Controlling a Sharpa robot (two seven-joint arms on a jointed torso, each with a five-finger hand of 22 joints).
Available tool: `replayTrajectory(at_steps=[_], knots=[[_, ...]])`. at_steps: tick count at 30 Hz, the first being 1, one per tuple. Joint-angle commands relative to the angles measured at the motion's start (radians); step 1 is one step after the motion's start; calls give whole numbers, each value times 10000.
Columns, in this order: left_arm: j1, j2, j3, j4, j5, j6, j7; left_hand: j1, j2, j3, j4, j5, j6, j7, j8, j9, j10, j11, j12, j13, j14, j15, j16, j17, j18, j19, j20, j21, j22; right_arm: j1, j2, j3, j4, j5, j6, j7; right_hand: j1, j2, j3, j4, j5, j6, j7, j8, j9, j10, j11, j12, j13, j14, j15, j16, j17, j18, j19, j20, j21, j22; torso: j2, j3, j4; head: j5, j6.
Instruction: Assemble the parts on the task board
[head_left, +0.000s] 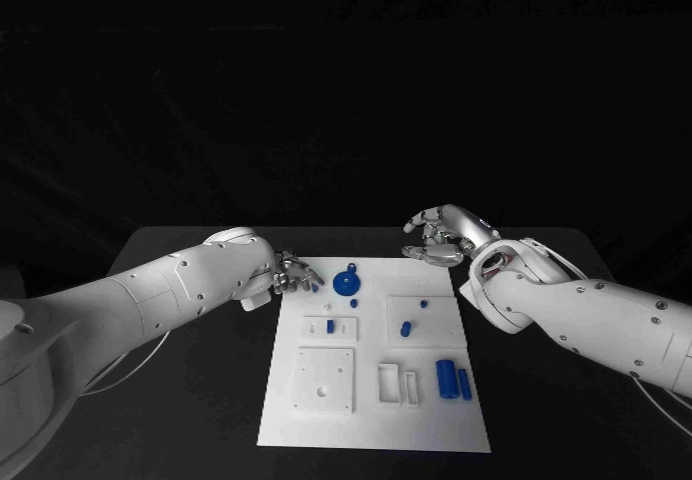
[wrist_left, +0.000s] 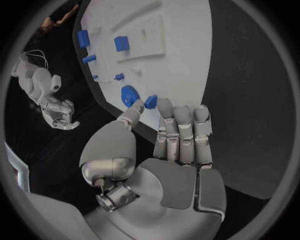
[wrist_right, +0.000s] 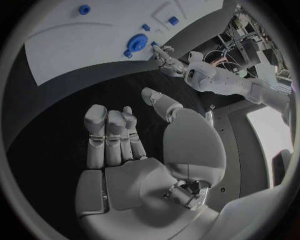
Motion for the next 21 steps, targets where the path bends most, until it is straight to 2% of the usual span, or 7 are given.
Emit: replayTrajectory(at_steps=[1, 6, 15, 20, 21], knots=[[-16, 53, -6, 7, 259, 301, 170, 104, 236, -16, -128, 7, -137, 79, -36, 3, -44, 63, -42, 9, -55, 34, 4, 8, -111, -102, -1350, 42, 8, -3, 6, 5, 17, -24, 54, 87, -5, 39, -38, 38, 36, -49, 109, -9, -10, -35, -20, 33, -10, 50, -5, -46, -8, 1181, 47, -7, -56, 16, -6, -3, 2, 5, 0], [-16, 73, -6, -33, 279, 363, 181, 493, 580, -48, -496, 51, -150, 101, -61, -12, -38, 86, -65, 7, -76, 55, 5, 1, -128, -138, -1330, 76, 15, -3, 10, 5, 18, -25, 67, 83, -1, 39, -37, 37, 37, -48, 108, -8, -11, -34, -20, 35, -12, 51, -6, -45, -8, 1181, 48, -8, -56, 17, -5, -2, 3, 9, -4], [-16, 77, -7, -108, 289, 393, 196, 768, 871, -114, -860, 129, -123, 110, -86, -43, 0, 99, -86, 2, -69, 69, 12, -9, -149, -145, -1312, 103, -2, -3, 6, 5, 17, -25, 65, 84, 0, 39, -39, 39, 38, -43, 107, -6, -11, -31, -21, 41, -15, 54, -6, -44, -7, 1181, 52, -9, -56, 19, -5, -2, 6, 15, -11], [-16, 80, -7, -114, 358, 347, 222, 1006, 1157, -68, -1119, 236, -63, 107, -80, -59, 44, 98, -98, -2, -54, 72, 21, -15, -158, -140, -1306, 127, -12, -3, 11, 5, 10, -25, 66, 85, 0, 38, -40, 40, 38, -42, 107, -5, -11, -30, -22, 43, -17, 55, -7, -43, -7, 1181, 54, -10, -56, 20, -5, -3, 4, 20, -15], [-16, 80, -7, -113, 358, 339, 223, 1157, 1224, 74, -1160, 118, -35, 101, -75, -64, 70, 92, -103, -7, -44, 71, 22, -19, -154, -128, -1309, 129, -22, -3, 11, 5, 7, -25, 68, 85, -1, 38, -41, 40, 39, -41, 107, -4, -11, -30, -22, 44, -18, 56, -7, -43, -7, 1181, 54, -10, -56, 20, -8, -4, 1, 23, -19]])
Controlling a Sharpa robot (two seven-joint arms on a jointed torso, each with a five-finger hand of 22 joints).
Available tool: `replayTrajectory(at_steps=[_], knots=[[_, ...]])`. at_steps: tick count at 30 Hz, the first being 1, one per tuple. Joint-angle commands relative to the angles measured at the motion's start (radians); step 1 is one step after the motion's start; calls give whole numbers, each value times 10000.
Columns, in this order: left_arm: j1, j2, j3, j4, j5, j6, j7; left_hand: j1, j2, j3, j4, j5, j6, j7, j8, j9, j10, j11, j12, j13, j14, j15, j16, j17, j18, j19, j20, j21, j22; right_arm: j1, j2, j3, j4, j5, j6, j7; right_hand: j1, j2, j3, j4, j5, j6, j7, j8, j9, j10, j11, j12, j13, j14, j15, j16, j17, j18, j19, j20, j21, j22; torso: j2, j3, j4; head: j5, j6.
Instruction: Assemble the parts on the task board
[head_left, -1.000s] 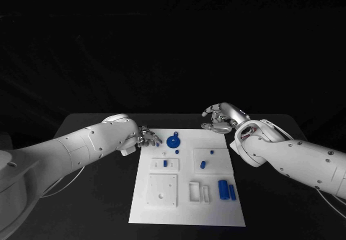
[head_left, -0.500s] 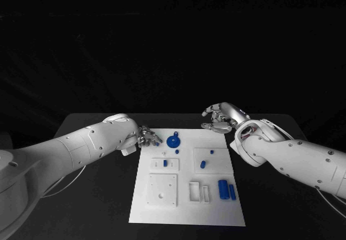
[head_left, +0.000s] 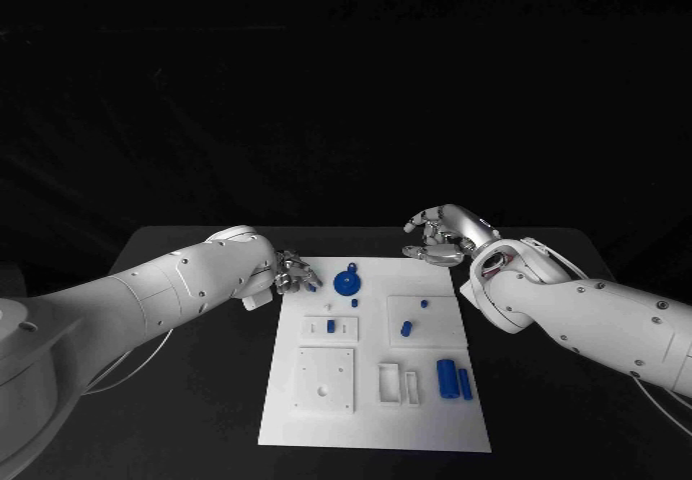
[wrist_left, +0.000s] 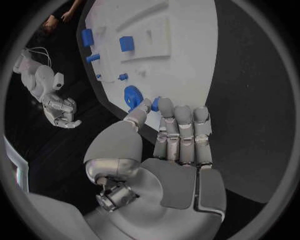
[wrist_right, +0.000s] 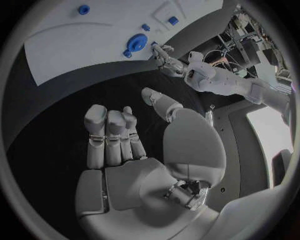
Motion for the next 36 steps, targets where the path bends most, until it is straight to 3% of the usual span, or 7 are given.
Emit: replayTrajectory(at_steps=[1, 2, 12, 19, 22, 32, 36], knots=[[-28, 25, -14, 2, 104, 144, 90, 294, -49, 532, 153, -244, 118, 12, -37, -6, 101, 44, -87, -20, 29, 23, 19, -29, -180, -23, -1310, 44, -54, -3, 9, 5, 3, -26, 66, 85, -1, 37, -41, 41, 39, -43, 105, -4, -13, -30, -22, 44, -19, 56, -7, -43, -7, 1181, 56, -13, -56, 13, -2, -2, -5, 9, -10], [-28, 26, -14, -3, 111, 132, 94, 490, -192, 993, 332, -330, 163, 17, -21, 0, 136, 18, -99, -25, 47, 29, 27, -31, -177, 9, -1311, 52, -75, -3, 9, 5, -1, -26, 66, 85, -1, 37, -42, 41, 39, -42, 105, -4, -13, -30, -22, 44, -19, 56, -7, -43, -7, 1181, 56, -13, -56, 13, -1, -3, -5, 8, -10], [-43, -120, -14, 150, 281, -244, 78, 731, -139, 1693, 405, -301, 685, -167, 278, 148, 385, -141, -48, 5, 255, -12, 157, 4, -165, 123, -1335, 227, -39, -3, 23, 5, -21, -19, 72, 94, -6, 33, -47, 45, 43, -39, 104, -3, -13, -29, -22, 49, -23, 58, -7, -43, -7, 1181, 58, -14, -57, 15, -4, -2, -9, 6, -14], [-43, -579, -13, 833, 595, -680, -24, 612, -201, 2006, 332, -156, 1058, -336, 473, 228, 724, -313, 90, 80, 579, -144, 342, 68, -102, 354, -1432, 460, -5, -3, 10, 5, -18, 9, 75, 100, -8, 32, -49, 47, 48, -38, 104, -2, -14, -30, -23, 51, -26, 58, -7, -44, -7, 1181, 59, -14, -59, 16, -9, 3, 13, 16, -10], [-41, -831, -11, 1251, 679, -1020, -18, 510, -249, 2071, 283, 43, 1193, -390, 549, 267, 821, -369, 139, 113, 678, -190, 398, 90, -85, 425, -1465, 538, -2, -3, -11, 5, -7, 15, 82, 102, -9, 32, -50, 48, 51, -38, 104, -2, -15, -30, -23, 52, -28, 58, -7, -44, -7, 1181, 59, -14, -59, 16, -9, 1, 21, 25, -10], [-28, -2178, -3, 3488, 725, -2515, 18, 177, -394, 2192, 80, 939, 1624, -579, 801, 448, 1219, -561, 341, 250, 1088, -382, 591, 164, 3, 768, -1599, 809, -29, -4, -98, 4, 10, 30, 117, 111, -10, 33, -52, 51, 71, -39, 104, -3, -16, -32, -23, 55, -32, 57, -8, -45, -7, 1181, 59, -14, -62, 18, -12, 1, 24, 74, -25], [-29, -2612, -63, 4225, 637, -3188, 22, 79, -448, 2240, 15, 1210, 1757, -649, 873, 508, 1332, -625, 466, 342, 1236, -475, 704, 217, 42, 905, -1654, 934, -35, -4, -132, 3, 16, 54, 126, 113, -13, 31, -54, 55, 102, -38, 103, -3, -18, -34, -23, 58, -38, 57, -8, -47, -7, 1181, 60, -15, -65, 20, -7, 8, 30, 104, -29]])
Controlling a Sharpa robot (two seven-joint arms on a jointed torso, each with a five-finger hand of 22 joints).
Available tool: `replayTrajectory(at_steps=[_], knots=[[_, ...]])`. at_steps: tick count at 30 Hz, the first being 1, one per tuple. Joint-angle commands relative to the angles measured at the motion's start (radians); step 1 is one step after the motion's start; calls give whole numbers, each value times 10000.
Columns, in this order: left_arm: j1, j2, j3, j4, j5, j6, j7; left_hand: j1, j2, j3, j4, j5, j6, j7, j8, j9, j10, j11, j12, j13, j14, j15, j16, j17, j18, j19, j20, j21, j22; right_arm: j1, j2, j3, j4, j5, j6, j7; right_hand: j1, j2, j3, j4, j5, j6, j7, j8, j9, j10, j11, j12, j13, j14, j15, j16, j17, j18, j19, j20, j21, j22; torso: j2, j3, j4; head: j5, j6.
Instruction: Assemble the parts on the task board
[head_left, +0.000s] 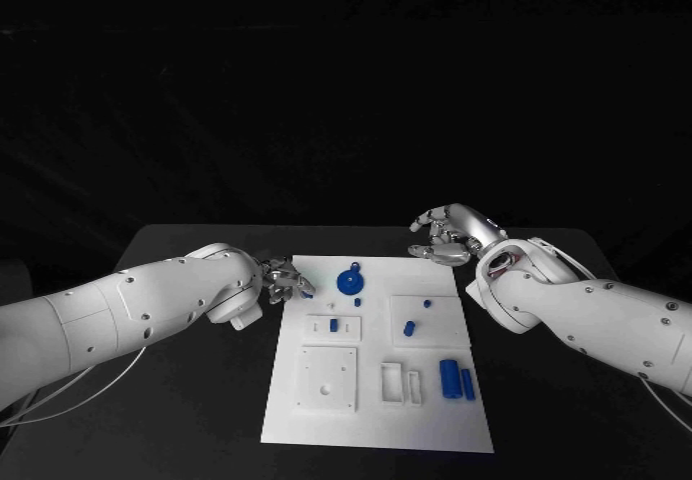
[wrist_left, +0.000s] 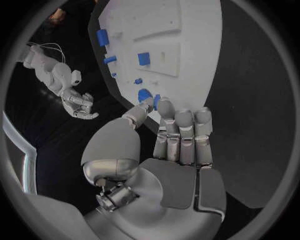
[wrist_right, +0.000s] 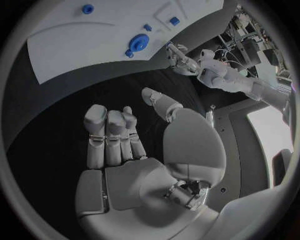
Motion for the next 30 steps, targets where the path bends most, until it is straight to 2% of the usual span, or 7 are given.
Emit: replayTrajectory(at_steps=[1, 2, 4, 7, 14, 27, 30], knots=[[3, -206, -45, 502, 20, -1284, 32, -127, -42, 381, -431, 184, 449, -370, 744, 572, 594, -501, 114, 67, 600, -523, 97, 45, 31, 121, -1410, 94, -8, -4, -32, 3, 24, 21, 120, 97, -14, 30, -27, 28, 67, -40, 102, -3, -11, -35, -23, 59, -11, 57, -8, -44, -7, 1181, 23, -13, -65, 14, 8, 5, 4, 40, -11], [0, -265, -64, 620, -2, -1394, 25, -138, -44, 388, -434, 204, 456, -375, 748, 577, 595, -505, 128, 79, 608, -535, 109, 51, 35, 132, -1415, 107, -9, -4, -32, 3, 24, 24, 121, 99, -14, 30, -27, 28, 71, -40, 102, -3, -11, -35, -23, 60, -12, 57, -8, -44, -7, 1181, 23, -14, -65, 14, 9, 4, 6, 46, -9], [-5, -446, -226, 989, -112, -1702, 9, -155, -61, 404, -447, 256, 470, -384, 759, 589, 599, -514, 161, 105, 621, -560, 132, 62, 45, 153, -1428, 134, -11, -5, -35, 3, 29, 30, 128, 106, -14, 29, -28, 28, 80, -42, 102, -4, -12, -37, -23, 60, -14, 56, -8, -45, -7, 1181, 22, -14, -66, 15, 13, -3, -4, 60, -6], [-10, -601, -379, 1369, -274, -2038, -5, -170, -85, 447, -471, 393, 491, -394, 771, 605, 591, -523, 202, 138, 633, -596, 162, 76, 59, 176, -1445, 174, -16, -6, -45, 2, 19, 39, 138, 108, -14, 27, -30, 29, 97, -43, 102, -5, -13, -38, -23, 63, -17, 55, -7, -46, -7, 1181, 22, -14, -69, 16, 12, -11, -19, 81, -35], [-14, -759, -739, 1805, -745, -2446, -97, -167, -123, 464, -490, 415, 520, -408, 783, 613, 606, -535, 242, 165, 663, -615, 196, 90, 70, 206, -1458, 210, -15, -9, -42, 2, 3, 46, 147, 116, -14, 29, -30, 30, 118, -43, 102, -5, -15, -40, -22, 65, -21, 55, -7, -47, -7, 1181, 21, -14, -71, 17, 2, 3, -25, 123, -71], [-204, -708, -742, 2119, -1319, -1995, -395, -193, -151, 488, -483, 402, 547, -417, 785, 618, 609, -548, 297, 204, 690, -636, 235, 104, 81, 239, -1470, 259, -16, -17, -53, 1, -4, 66, 165, 118, -21, 29, -40, 37, 199, -44, 103, -6, -19, -46, -22, 75, -36, 55, -7, -49, -7, 1181, 24, -14, -77, 23, 11, 6, -31, 133, -109], [-248, -667, -742, 2119, -1365, -1920, -418, -231, -158, 495, -455, 286, 579, -427, 795, 623, 619, -556, 347, 236, 707, -644, 273, 119, 87, 246, -1474, 288, -20, -18, -52, 1, -5, 67, 168, 120, -21, 30, -41, 38, 209, -45, 103, -6, -20, -46, -22, 77, -38, 55, -7, -49, -7, 1181, 24, -14, -78, 24, 14, 3, -33, 137, -107]])
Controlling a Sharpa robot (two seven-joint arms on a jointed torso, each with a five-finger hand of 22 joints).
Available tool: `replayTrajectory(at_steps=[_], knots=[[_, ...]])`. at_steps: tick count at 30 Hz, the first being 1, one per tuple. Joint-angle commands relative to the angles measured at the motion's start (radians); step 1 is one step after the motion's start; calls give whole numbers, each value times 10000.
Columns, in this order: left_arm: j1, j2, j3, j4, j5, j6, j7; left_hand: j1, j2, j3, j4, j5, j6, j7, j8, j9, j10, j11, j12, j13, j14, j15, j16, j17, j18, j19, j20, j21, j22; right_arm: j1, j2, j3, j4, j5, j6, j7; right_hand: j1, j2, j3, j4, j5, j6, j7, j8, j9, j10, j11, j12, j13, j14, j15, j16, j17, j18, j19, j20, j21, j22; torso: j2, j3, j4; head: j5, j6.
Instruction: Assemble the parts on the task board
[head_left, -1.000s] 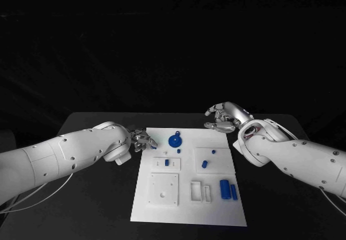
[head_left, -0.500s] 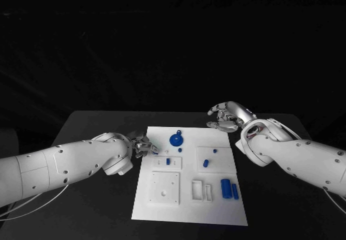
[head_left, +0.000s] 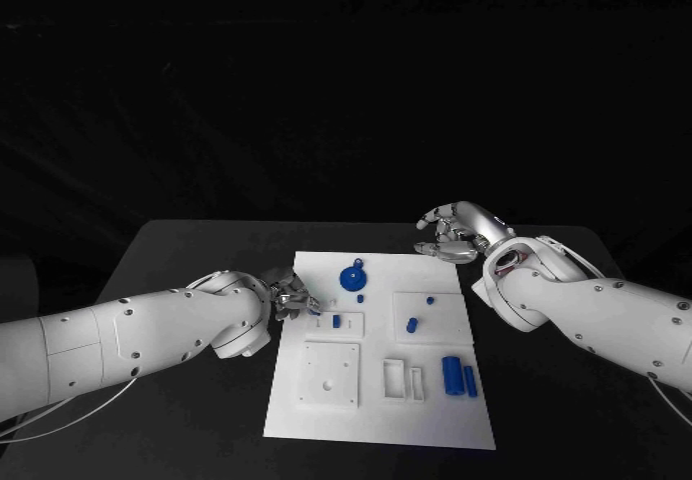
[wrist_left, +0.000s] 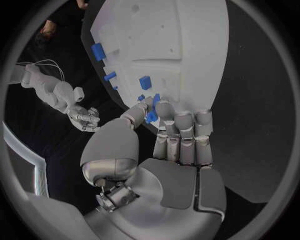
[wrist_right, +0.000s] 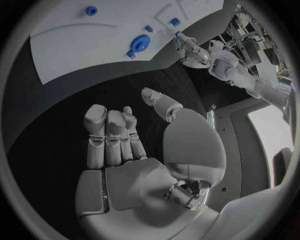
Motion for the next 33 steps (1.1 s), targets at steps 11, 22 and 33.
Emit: replayTrajectory(at_steps=[11, 22, 33], knots=[[-140, 147, 6, -1, -652, 450, -201, -16, 65, 234, -160, -3, 463, -345, 802, 599, 504, -450, 113, 43, 563, -621, 82, 27, 95, 61, -1432, 58, -11, -11, -17, 4, 2, 6, 153, 102, -21, 32, -46, 39, 89, -47, 100, -6, -15, -49, -21, 44, -22, 57, -7, -48, -5, 1181, 29, -20, -43, 12, 9, 1, -2, 4, -26], [-213, 211, 7, -130, -666, 758, -258, -59, 65, 230, -143, -49, 481, -349, 810, 603, 505, -452, 150, 62, 563, -617, 109, 37, 95, 56, -1429, 81, -12, -16, -16, 4, 28, 30, 166, 124, -39, 34, -60, 50, 131, -47, 101, -6, -18, -53, -20, 51, -32, 58, -6, -48, -4, 1181, 33, -19, -46, 17, 8, -6, 1, -15, -51], [-259, 246, 7, -227, -709, 918, -302, -61, 67, 237, -147, -49, 486, -352, 813, 604, 503, -455, 161, 68, 562, -616, 119, 40, 97, 52, -1430, 89, -13, -18, -25, 4, 43, 31, 184, 129, -50, 37, -70, 57, 137, -48, 101, -6, -19, -54, -20, 56, -36, 60, -5, -48, -4, 1181, 35, -19, -48, 19, 11, -8, -3, -9, -65]])
